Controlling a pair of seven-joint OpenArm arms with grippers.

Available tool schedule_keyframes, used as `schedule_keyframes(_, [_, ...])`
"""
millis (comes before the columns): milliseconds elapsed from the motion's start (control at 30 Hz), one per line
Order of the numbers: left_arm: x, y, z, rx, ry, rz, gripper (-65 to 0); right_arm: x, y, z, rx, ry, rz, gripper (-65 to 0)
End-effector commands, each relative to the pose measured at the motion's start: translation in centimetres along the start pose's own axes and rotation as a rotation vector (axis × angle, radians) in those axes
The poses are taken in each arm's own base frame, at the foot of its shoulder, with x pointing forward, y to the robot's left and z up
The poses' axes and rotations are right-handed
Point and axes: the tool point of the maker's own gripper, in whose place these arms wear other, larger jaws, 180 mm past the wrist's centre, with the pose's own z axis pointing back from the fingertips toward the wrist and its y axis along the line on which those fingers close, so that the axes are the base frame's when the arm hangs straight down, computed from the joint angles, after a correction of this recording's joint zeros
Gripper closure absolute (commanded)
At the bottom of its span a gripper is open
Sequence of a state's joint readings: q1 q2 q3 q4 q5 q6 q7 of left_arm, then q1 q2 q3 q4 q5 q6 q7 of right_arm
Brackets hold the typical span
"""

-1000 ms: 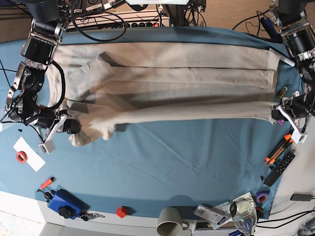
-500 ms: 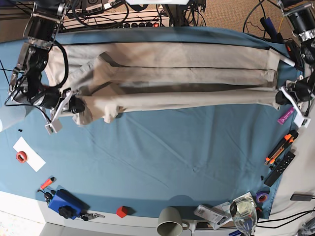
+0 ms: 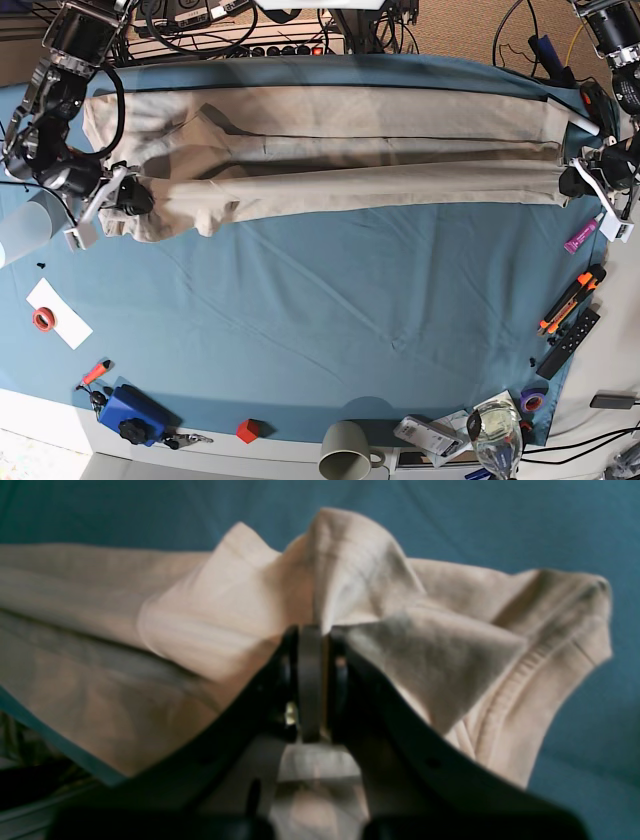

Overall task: Fold the T-shirt properly
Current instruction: 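Lift both hem corners and fold them over toward the collar fold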

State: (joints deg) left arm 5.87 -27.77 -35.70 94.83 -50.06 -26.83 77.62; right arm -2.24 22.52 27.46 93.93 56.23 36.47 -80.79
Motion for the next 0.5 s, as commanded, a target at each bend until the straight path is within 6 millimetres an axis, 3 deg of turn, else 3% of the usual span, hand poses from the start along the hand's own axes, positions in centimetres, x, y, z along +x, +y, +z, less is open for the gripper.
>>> schedule_keyframes(0, [1.1,0.6,0.9,0.025,-0.023,-0.027,0.0,1.2,-0.5,1.0,-0.02,-0.038,0.023,0.0])
schedule_keyframes(467, [-1.2,-0.3,1.5,0.035,0.02,-0.062,0.0,-3.3,1.9,2.8,-0.038,0.061,0.109,0.0])
